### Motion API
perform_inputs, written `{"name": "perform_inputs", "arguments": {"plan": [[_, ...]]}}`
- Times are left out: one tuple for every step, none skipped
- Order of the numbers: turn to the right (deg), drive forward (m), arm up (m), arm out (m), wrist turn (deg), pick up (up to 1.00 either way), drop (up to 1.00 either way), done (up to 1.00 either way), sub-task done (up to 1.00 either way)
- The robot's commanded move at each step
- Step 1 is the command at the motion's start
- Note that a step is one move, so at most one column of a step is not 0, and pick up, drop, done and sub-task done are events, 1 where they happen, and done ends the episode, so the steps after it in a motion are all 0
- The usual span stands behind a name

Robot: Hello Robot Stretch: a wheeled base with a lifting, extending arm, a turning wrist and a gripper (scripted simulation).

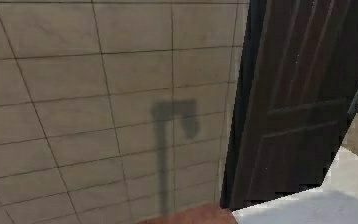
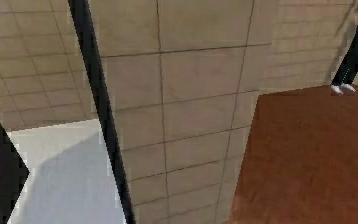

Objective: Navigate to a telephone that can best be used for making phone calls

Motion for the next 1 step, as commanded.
{"name": "perform_inputs", "arguments": {"plan": [[0.0,0.25,0.0,0.0,0.0,0.0,0.0,0.0,0.0]]}}
